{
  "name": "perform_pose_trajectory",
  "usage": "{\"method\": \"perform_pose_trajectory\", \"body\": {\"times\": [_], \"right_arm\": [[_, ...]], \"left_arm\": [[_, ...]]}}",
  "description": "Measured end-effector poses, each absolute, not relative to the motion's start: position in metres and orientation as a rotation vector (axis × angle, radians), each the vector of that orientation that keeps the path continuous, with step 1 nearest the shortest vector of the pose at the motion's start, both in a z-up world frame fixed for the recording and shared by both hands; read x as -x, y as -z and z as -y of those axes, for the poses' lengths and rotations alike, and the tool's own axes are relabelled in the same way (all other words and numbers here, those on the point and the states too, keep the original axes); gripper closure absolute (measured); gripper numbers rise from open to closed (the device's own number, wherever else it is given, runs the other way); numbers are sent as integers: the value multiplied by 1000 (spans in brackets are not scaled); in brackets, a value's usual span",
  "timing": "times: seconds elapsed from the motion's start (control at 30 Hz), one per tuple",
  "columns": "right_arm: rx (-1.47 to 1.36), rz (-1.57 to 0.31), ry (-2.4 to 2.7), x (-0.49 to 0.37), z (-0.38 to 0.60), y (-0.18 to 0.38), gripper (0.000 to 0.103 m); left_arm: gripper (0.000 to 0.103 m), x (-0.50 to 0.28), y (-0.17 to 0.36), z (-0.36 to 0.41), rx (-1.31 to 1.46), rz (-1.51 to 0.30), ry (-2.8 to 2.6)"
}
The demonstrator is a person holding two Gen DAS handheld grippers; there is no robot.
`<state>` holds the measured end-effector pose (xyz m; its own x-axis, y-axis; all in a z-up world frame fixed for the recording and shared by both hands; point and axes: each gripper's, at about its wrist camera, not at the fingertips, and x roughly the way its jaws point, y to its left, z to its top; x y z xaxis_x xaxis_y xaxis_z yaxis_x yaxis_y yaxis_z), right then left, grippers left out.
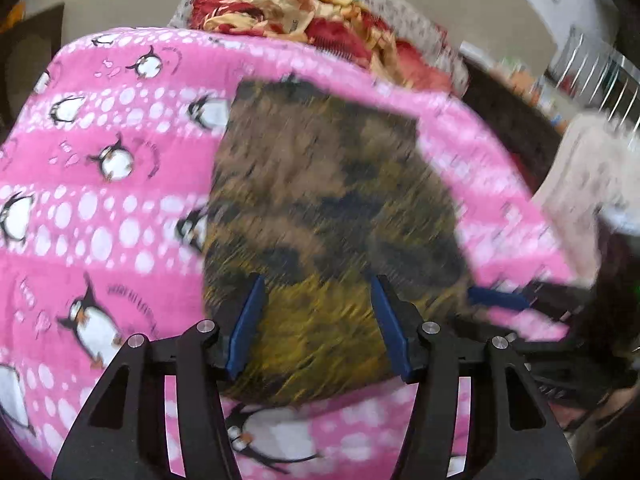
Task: Fold small clothes
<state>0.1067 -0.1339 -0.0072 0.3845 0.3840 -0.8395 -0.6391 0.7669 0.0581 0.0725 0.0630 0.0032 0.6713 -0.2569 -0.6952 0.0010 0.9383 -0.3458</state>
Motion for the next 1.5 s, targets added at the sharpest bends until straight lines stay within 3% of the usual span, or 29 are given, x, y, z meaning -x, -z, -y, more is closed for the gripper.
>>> {"method": "perform_pose_trajectory", "body": {"times": [0.13,0.37,0.63,0.73,1.13,1.27,1.5], "right_arm": [[257,-866,-580,-123,129,-31,67],[107,-884,-362,-197,94,-46,67],[140,-933,-293,-255,78,11,62],[169,-870,-354,-250,84,16,61],[174,-861,-401,-254,85,20,58],[196,-935,-456,-255,84,15,49],[197,-888,-542,-204,107,-37,56]], "left_arm": [[48,-108,-30,-75,327,-747,79],[48,-197,-33,-83,325,-780,-38],[47,-251,20,-72,304,-854,-50],[39,-253,27,-69,282,-836,-47],[29,-264,29,-66,264,-853,-44],[23,-270,30,-60,221,-871,-47],[12,-277,28,-47,146,-914,-54]]}}
